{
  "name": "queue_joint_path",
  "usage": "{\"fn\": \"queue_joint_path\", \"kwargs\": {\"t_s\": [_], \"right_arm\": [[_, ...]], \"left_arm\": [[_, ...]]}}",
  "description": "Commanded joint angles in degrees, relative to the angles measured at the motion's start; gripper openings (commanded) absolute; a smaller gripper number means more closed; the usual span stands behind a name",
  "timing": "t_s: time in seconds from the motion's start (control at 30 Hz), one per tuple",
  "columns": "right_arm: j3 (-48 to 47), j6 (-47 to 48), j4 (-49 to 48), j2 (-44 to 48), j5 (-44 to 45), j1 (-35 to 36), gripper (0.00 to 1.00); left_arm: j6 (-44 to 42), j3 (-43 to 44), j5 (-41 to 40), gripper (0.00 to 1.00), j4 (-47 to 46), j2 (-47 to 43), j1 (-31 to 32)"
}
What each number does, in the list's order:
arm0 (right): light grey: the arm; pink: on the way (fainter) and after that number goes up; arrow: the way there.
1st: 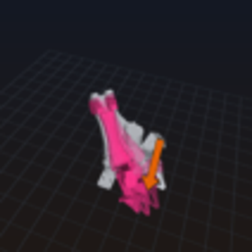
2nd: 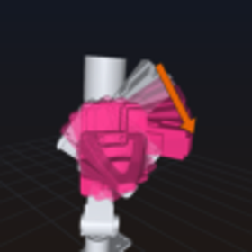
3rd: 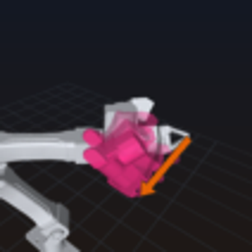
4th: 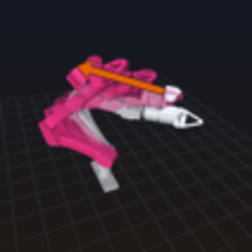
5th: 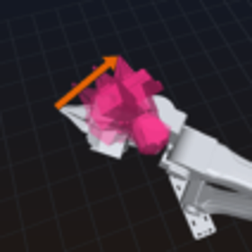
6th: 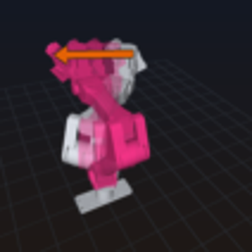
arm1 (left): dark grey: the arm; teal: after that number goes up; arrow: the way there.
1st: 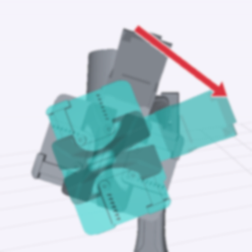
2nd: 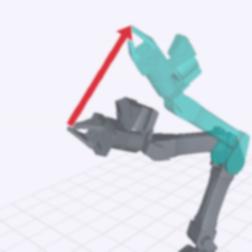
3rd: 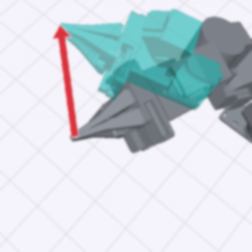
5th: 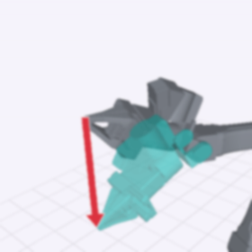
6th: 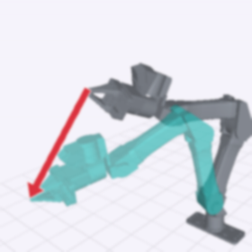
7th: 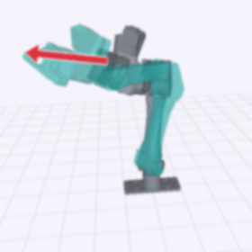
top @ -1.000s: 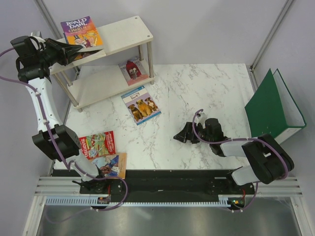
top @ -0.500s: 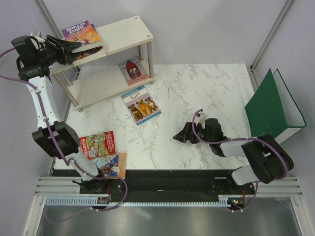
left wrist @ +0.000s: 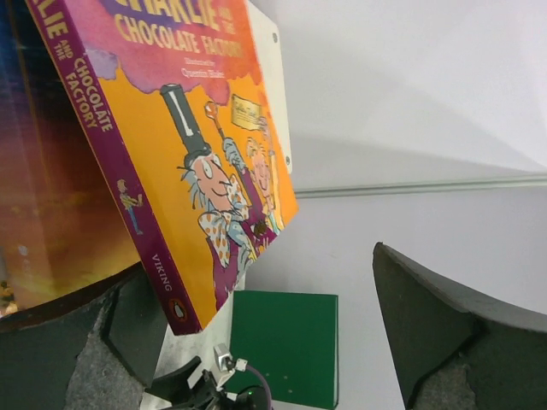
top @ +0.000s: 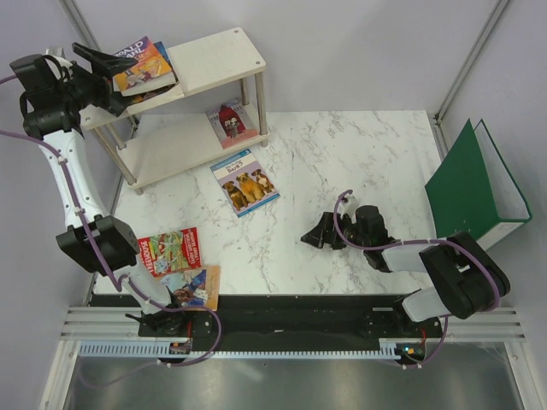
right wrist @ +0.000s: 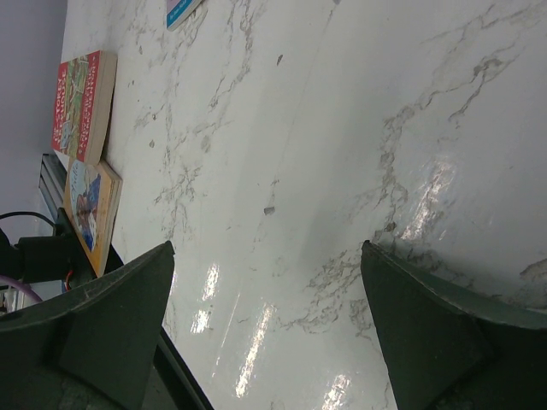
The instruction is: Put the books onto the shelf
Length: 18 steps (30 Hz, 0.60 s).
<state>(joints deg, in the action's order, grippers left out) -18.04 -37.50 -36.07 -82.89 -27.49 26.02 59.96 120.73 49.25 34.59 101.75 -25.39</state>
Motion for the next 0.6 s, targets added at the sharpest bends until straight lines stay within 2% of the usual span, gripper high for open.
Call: {"fn": "queue_joint_path", "kwargs": {"t_s": [0.0, 0.3, 0.33, 0.4, 0.43, 0.47, 0.57], "right_arm": [[2.22, 0.14, 6.1, -1.04, 0.33, 0.52, 0.98], [2.22, -0.12, 5.67, -1.04, -0.02, 0.52, 0.98], [2.31, -0.12, 5.58, -1.22, -0.02, 0.44, 0.98], [2.31, -0.21, 5.4, -1.39, -0.2, 0.44, 0.98], [2.31, -0.3, 5.31, -1.57, -0.2, 0.43, 0.98], [2.22, -0.3, 5.14, -1.57, -0.29, 0.52, 0.98], [2.22, -0.47, 4.87, -1.92, -0.55, 0.43, 0.98]], "left_arm": [[-5.47, 8.29, -0.13, 1.0, 6.62, 0.63, -0.36], [-10.65, 8.39, 1.37, 1.0, 15.24, 2.84, -0.28], [-11.7, 7.86, 0.67, 0.96, 15.85, 2.75, -0.36], [-12.76, 7.59, -0.38, 0.83, 17.43, 2.57, -0.45], [-13.29, 7.33, -1.87, 0.68, 17.7, 1.96, -0.45], [-13.56, 7.33, -2.66, 0.6, 18.05, 1.78, -0.45], [-14.26, 7.59, -5.65, 0.57, 18.5, 0.47, -0.45]]}}
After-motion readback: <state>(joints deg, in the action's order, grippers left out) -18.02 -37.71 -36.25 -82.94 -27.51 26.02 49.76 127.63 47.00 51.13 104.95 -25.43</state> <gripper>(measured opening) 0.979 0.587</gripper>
